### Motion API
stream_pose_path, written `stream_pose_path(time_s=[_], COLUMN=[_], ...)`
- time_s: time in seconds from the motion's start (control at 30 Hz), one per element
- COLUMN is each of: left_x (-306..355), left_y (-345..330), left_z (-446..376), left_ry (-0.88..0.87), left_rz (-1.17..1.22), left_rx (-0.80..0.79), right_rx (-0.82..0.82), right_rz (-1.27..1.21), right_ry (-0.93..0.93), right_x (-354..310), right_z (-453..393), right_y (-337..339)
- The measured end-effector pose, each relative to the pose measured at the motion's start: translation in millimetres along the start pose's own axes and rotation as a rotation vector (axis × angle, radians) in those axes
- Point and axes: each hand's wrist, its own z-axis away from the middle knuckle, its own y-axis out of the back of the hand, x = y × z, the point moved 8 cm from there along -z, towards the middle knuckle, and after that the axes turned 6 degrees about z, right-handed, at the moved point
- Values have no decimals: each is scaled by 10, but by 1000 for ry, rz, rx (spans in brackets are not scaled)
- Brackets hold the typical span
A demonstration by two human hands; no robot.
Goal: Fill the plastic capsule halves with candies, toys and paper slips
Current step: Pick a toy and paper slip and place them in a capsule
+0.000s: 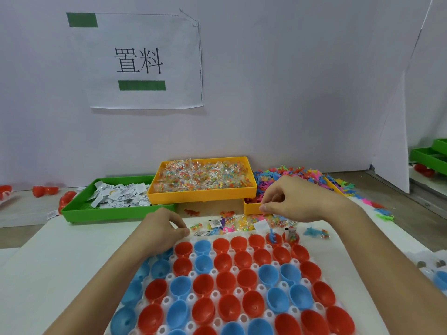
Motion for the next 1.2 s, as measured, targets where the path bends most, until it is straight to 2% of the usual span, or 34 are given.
stream_pose_path(time_s=[0.33,0.43,0.5,0.6,0.67,0.77,1.0,1.2], left_x=[71,261,441,719,886,1006,972,917], left_y=[85,195,250,191,158,153,80,33], left_z=[10,60,123,254,343,417,430,401], left_ry=[-52,-147,-219,-297,-372,-423,-288,-262], left_rz=[-15,67,235,606,675,723,1078,1142], left_rx=[79,168,190,58,5,-18,-127,-181], right_rx=[2,36,81,53,9,91,164,177], right_rz=[7,-27,-112,-319,-404,-498,-568,-510], right_ry=[4,22,64,155,198,224,190,187], right_x=[-18,-76,-192,-456,-609,-688,-635,-623], right_z=[5,12,18,48,72,82,104,113], right_y=[-1,37,79,59,7,65,167,173])
